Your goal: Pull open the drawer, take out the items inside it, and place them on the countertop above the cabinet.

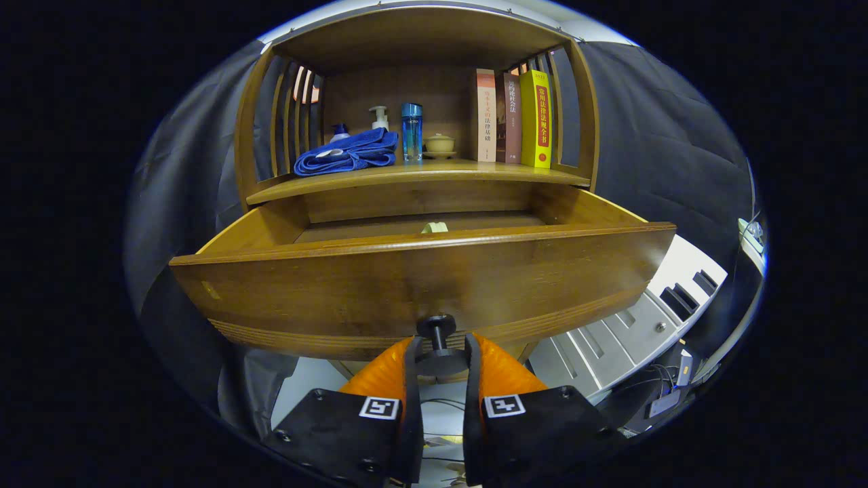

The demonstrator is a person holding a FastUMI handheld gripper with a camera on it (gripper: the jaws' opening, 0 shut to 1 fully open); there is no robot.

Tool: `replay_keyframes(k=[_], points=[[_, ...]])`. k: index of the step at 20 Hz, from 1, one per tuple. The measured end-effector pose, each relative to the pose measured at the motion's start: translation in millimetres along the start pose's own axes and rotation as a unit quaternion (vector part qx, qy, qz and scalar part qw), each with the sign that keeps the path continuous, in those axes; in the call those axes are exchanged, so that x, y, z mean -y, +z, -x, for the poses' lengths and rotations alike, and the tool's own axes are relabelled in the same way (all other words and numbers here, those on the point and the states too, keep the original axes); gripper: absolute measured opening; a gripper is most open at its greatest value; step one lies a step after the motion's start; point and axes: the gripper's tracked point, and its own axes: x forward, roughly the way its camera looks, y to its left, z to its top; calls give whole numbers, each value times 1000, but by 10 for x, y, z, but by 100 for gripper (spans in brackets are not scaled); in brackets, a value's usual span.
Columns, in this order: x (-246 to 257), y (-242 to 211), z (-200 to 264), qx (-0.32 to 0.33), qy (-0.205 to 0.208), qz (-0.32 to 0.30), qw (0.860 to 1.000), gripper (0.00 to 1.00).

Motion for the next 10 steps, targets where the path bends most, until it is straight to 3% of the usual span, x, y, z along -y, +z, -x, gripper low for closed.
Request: replay_keyframes(k=[10], points=[[33, -101, 170, -1, -2, 13, 1000, 32]])
